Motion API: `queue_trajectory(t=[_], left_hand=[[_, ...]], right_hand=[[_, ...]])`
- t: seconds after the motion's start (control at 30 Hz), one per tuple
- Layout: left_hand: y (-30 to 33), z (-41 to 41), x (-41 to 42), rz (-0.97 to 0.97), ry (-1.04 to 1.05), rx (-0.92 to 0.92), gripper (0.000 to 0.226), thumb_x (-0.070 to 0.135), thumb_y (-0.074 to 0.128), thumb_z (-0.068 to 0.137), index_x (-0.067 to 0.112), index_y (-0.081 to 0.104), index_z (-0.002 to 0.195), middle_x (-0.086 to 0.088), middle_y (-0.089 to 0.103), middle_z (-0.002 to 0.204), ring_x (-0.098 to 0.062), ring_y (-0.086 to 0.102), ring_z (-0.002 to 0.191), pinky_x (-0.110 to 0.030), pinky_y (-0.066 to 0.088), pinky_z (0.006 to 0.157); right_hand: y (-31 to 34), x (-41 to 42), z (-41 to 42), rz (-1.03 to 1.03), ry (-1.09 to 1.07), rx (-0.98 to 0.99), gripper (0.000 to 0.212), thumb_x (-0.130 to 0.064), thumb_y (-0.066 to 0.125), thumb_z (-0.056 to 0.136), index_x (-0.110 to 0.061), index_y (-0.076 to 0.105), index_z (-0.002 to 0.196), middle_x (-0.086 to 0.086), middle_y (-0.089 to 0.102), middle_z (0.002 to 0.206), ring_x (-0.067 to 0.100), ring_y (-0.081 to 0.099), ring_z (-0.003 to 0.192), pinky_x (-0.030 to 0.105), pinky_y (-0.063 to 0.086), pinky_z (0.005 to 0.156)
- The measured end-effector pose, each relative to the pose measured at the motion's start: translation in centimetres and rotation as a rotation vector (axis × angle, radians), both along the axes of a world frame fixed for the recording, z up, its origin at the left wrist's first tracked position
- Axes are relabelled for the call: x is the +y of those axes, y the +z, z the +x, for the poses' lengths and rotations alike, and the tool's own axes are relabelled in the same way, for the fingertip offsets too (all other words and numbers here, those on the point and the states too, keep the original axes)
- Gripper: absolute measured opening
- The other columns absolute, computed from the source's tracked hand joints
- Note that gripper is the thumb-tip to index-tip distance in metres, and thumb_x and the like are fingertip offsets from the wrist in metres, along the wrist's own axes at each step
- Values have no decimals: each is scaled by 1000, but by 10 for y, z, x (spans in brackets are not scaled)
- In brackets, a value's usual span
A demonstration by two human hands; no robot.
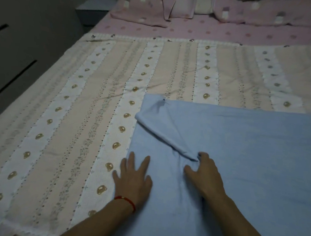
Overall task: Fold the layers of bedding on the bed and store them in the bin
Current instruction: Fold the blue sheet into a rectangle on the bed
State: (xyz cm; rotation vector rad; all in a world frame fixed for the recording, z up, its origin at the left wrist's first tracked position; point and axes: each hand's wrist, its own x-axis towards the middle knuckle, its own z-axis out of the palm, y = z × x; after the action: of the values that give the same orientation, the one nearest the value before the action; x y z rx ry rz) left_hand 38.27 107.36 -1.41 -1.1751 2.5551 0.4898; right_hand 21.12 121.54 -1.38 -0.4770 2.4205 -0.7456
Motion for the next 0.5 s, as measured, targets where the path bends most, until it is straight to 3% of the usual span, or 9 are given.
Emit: queue_trajectory(t=[0.13,0.23,0.3,0.43,0.5], left_hand=[[-14,4,-23,85,59,108,67,51,44,99,48,10,156,-2,-1,169,-31,13,151,-49,27,117],[-21,-3,-16,58,87,115,70,46,47,98,46,9,157,-1,-2,168,-29,15,150,-43,29,117],[-28,-2,-14,11,78,104,71,49,42,96,47,5,157,0,-5,168,-27,16,149,-41,33,116],[-37,3,-15,19,91,147,75,62,22,82,53,4,154,4,-7,168,-25,12,151,-42,29,118],[-41,8,-14,42,95,226,76,67,21,81,51,10,154,4,-2,168,-23,13,152,-40,24,121]], right_hand=[[-16,-68,-12,110,331,501,71,-46,63,88,-20,39,150,11,47,141,33,49,122,46,44,94],[-29,-115,-23,23,415,697,48,-34,71,84,-16,60,127,12,64,110,35,62,95,43,49,71],[-25,-130,-33,-166,238,623,18,-24,63,93,-8,65,102,16,67,89,38,65,78,40,49,61],[-27,-103,-95,-254,-590,46,44,-41,53,99,-1,70,100,24,70,105,42,66,99,44,54,85],[-31,-81,-112,-278,-566,-123,51,-45,54,100,0,66,80,20,70,91,37,66,89,42,56,82]])
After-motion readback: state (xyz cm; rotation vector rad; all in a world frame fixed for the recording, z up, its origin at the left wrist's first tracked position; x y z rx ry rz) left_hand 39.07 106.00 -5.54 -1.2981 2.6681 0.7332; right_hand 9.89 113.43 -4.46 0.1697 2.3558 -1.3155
